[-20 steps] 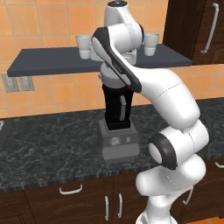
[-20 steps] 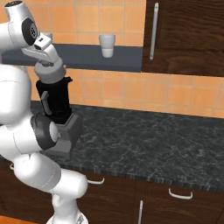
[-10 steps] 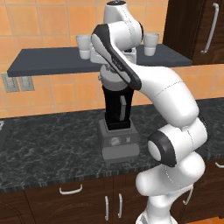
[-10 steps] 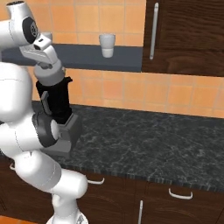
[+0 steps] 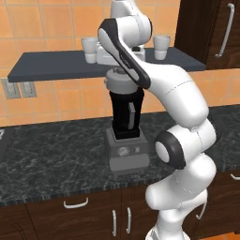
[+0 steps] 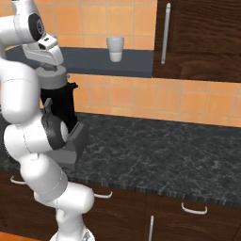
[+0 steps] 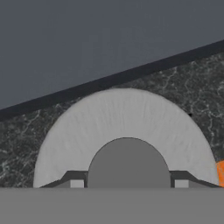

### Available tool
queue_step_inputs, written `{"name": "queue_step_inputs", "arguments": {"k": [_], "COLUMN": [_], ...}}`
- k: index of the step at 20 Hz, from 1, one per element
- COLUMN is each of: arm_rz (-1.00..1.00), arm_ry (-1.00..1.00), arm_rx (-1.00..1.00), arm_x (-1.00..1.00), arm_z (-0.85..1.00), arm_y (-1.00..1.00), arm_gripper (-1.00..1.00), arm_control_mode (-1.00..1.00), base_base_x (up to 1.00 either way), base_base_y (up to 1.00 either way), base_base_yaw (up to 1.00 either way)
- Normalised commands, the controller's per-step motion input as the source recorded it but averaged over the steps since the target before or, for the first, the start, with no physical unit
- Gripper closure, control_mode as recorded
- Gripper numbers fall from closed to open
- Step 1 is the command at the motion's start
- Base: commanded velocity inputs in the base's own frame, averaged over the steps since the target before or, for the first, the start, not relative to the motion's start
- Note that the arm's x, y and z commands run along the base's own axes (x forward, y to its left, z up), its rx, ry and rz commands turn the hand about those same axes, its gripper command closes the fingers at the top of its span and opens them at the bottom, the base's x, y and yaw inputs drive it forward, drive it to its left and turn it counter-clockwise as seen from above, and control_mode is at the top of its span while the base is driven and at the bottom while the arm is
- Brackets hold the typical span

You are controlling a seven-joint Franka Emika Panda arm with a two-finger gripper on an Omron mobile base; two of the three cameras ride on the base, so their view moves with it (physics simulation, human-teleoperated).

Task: Close the lid blender by securely placing the lid on top.

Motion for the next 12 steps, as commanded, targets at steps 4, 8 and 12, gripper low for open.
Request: {"name": "queue_step_inputs", "arguments": {"k": [4,8,12], "arm_rz": [0.00,0.00,0.00], "arm_ry": [0.00,-0.03,0.00], "arm_rx": [0.00,0.00,-0.01], "arm_x": [0.00,0.15,0.04], "arm_z": [-0.06,0.00,-0.15], "arm_y": [0.00,0.00,0.00], "arm_gripper": [1.00,1.00,1.00], "arm_control_mode": [-1.00,-1.00,-1.00], "base_base_x": [0.00,0.00,0.00], "base_base_y": [0.00,0.00,0.00], "base_base_yaw": [0.00,0.00,0.00]}}
